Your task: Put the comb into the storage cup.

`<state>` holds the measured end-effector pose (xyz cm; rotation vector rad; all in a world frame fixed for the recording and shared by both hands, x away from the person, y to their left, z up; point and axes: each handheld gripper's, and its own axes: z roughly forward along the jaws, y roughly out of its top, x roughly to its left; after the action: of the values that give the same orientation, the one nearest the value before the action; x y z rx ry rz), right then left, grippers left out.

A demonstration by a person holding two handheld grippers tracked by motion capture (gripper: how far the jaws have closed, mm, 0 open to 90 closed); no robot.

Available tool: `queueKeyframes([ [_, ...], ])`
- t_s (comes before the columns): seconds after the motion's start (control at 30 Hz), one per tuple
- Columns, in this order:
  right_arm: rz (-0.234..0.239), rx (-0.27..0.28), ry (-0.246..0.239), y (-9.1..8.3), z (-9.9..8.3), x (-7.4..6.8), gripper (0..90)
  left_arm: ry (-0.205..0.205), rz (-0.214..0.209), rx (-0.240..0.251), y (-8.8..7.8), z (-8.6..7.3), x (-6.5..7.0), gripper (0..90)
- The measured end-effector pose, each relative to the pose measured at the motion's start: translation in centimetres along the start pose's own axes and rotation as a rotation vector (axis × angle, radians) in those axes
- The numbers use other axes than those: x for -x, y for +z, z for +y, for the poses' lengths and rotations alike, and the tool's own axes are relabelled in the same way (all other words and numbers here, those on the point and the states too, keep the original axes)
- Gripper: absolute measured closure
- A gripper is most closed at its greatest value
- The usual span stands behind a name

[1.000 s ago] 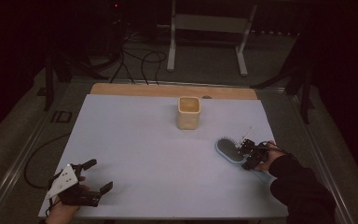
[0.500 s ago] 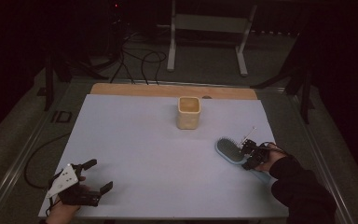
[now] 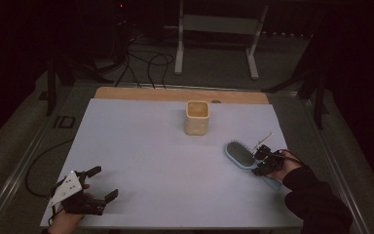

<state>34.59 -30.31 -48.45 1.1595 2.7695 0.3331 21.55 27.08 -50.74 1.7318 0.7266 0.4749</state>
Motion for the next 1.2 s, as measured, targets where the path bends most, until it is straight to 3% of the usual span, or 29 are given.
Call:
queueKeyframes([
  [0.13,0.017,0.066,0.013,-0.6,0.2,-0.3,70.4,-0.002,0.0,0.001,0.0,0.0,0.0,0.0],
  [0.47,0.057,0.223,-0.012,-1.8,1.3,-2.2,70.4,0.001,0.001,0.005,0.0,0.0,0.0,0.0],
  [0.7,0.084,0.301,-0.007,-2.1,2.0,-3.3,70.3,0.001,0.001,0.007,-0.1,0.0,0.0,0.0],
  [0.87,0.073,0.379,0.011,-2.7,2.7,-3.9,70.3,0.002,0.005,0.01,-0.1,0.0,0.0,0.0],
  [1.2,-0.005,0.505,0.054,-4.1,4.4,-4.7,70.4,0.002,0.003,0.008,-0.1,0.0,0.0,0.0],
])
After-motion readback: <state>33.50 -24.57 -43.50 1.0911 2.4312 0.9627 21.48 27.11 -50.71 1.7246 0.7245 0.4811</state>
